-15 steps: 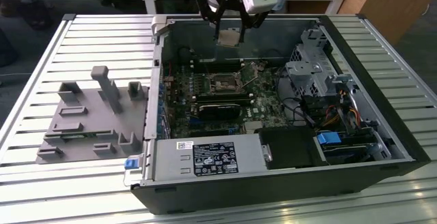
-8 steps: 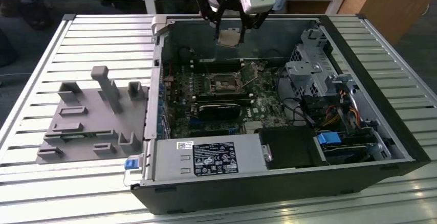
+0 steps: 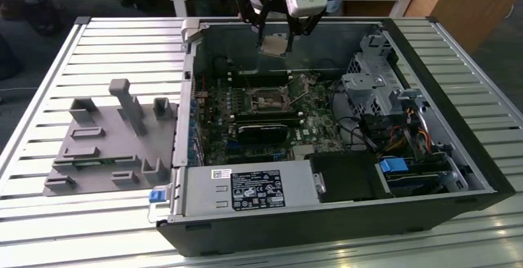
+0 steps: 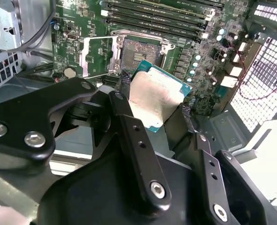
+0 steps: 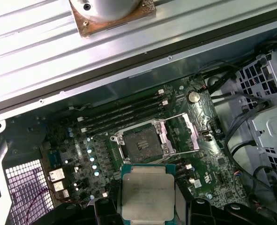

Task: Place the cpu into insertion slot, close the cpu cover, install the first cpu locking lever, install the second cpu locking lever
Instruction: 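Place the cpu into insertion slot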

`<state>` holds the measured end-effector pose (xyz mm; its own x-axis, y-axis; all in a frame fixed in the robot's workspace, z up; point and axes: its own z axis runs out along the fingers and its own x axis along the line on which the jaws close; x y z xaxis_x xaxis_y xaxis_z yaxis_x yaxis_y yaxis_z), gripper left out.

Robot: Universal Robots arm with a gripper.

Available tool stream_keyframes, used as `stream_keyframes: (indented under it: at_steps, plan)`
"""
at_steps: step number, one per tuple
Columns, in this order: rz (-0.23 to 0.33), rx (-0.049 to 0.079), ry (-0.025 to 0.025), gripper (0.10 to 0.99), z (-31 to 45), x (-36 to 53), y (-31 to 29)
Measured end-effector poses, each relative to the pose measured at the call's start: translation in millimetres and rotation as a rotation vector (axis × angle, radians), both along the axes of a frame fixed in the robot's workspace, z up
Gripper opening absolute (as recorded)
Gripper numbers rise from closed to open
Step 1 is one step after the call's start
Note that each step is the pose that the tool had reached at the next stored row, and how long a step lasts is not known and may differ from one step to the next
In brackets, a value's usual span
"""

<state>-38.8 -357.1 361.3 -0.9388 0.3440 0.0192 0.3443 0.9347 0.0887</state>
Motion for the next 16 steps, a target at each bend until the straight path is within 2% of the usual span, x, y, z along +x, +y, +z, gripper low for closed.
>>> stream_keyframes:
  at_steps: [1, 16]
  plan:
    - [-0.021, -0.001, 0.0000, 0.541, -0.2, 0.0, 0.6]
    - [-0.083, -0.003, 0.0000, 0.541, -0.8, 0.2, 3.8]
